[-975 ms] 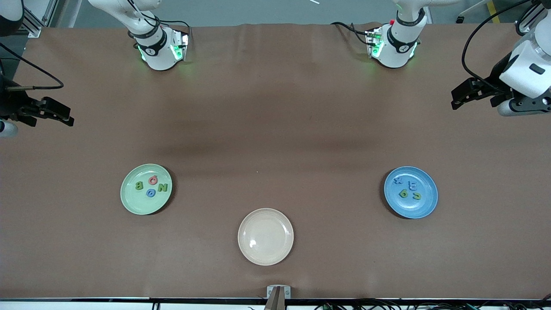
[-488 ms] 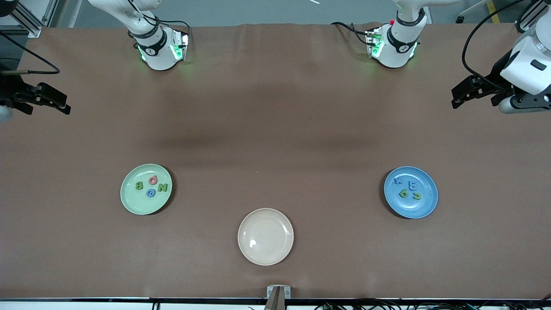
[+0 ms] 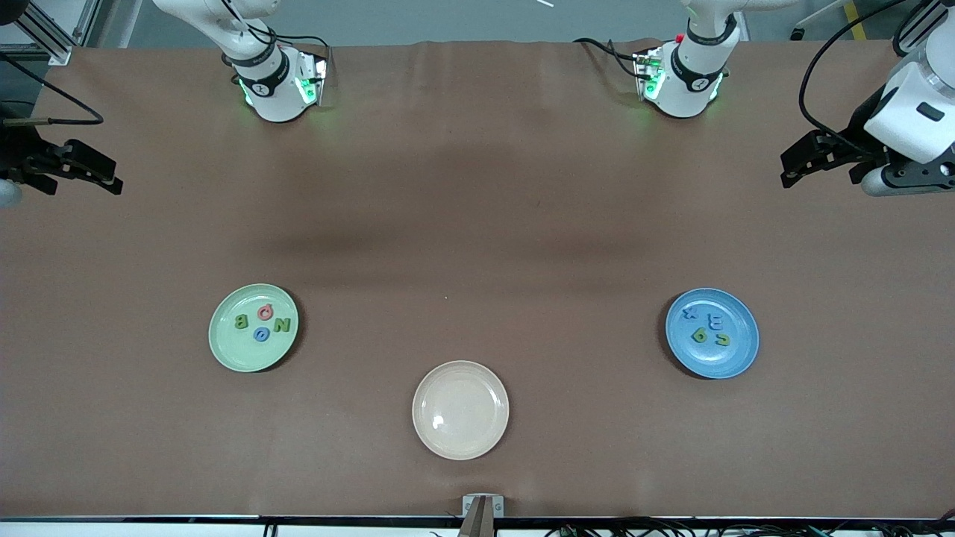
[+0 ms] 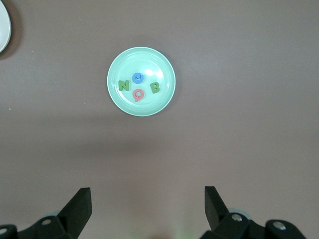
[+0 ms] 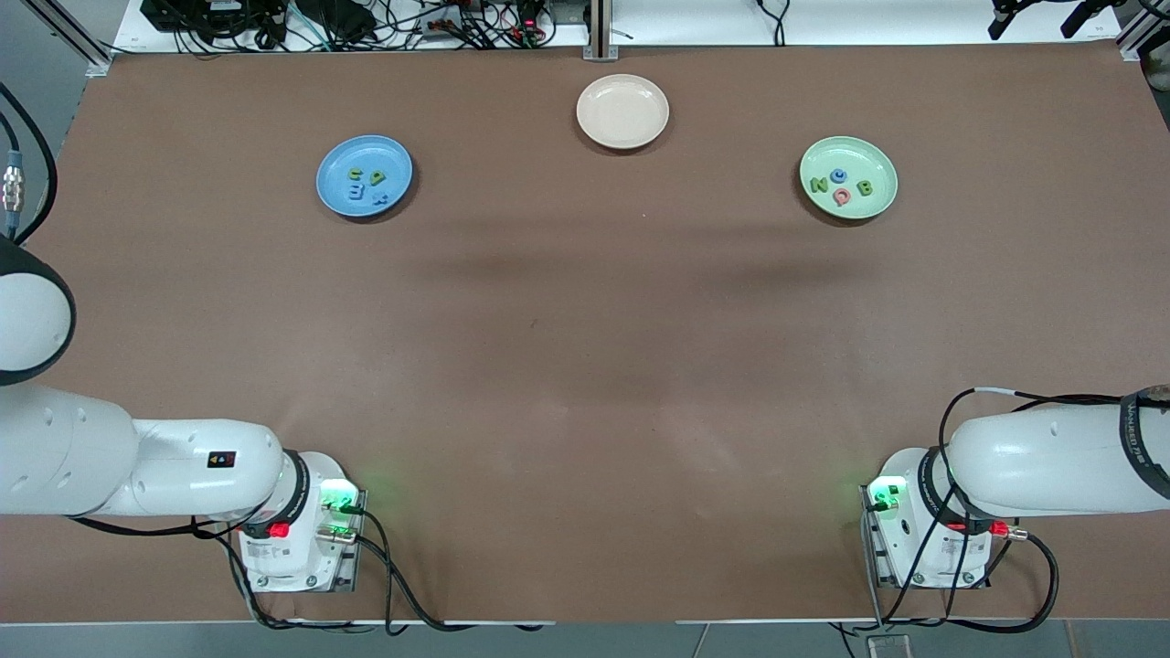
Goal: Sort upper and lower case letters into plates
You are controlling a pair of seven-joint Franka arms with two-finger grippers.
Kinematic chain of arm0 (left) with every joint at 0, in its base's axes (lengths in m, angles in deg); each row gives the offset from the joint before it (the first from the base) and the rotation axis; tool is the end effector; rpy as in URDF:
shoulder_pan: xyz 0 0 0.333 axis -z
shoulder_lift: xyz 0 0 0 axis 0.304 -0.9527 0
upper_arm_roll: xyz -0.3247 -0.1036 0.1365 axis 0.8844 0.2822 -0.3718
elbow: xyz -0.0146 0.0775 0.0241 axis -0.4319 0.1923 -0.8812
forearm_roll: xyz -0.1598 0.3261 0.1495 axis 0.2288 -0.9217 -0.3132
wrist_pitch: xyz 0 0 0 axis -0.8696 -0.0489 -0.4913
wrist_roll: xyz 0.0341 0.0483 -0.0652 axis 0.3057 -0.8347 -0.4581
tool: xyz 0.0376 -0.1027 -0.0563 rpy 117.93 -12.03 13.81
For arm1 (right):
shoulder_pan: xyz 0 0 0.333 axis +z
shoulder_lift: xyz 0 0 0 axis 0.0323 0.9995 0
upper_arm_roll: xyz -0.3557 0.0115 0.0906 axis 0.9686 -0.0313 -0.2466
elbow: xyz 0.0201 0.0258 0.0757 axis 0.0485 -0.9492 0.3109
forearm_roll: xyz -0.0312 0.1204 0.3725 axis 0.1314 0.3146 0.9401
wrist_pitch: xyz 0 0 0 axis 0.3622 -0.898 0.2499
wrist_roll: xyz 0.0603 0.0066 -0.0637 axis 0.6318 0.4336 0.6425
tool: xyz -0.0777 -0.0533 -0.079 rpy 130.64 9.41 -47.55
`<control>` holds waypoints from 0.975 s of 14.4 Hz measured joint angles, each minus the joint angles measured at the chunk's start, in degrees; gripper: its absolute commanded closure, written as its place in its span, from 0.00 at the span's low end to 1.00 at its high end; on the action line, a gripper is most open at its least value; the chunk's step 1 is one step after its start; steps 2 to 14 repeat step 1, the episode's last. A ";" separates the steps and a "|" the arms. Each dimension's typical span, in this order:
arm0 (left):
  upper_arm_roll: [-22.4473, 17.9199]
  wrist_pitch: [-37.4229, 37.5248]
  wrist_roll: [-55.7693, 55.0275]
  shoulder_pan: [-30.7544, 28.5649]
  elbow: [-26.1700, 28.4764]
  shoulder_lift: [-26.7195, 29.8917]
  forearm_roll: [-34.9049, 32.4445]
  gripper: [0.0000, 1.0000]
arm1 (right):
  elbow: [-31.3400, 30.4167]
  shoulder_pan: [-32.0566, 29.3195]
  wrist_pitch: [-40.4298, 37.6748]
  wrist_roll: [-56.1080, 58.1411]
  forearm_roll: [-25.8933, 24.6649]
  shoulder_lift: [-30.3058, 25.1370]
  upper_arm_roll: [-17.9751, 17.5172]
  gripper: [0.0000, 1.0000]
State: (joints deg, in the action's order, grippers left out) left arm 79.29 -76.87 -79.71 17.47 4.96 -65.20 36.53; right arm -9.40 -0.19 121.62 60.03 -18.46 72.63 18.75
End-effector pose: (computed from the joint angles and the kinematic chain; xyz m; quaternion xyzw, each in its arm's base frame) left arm 0.5264 -0.0697 0.6707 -0.9997 -0.0204 0.0086 0.0086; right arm 0.5279 -0.0188 0.6615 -0.9997 0.0060 0.0234 0.0022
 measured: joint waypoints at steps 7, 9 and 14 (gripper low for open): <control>0.00 0.00 0.00 -0.01 0.00 0.00 0.00 0.00 | -0.01 0.00 0.00 0.00 0.01 0.00 0.00 0.00; 0.00 0.00 0.00 -0.01 0.00 0.00 0.00 0.00 | -0.01 0.00 0.00 0.00 0.01 0.00 0.00 0.00; 0.00 0.00 0.00 -0.01 0.00 0.00 0.00 0.00 | -0.01 0.00 0.00 0.00 0.01 0.00 0.00 0.00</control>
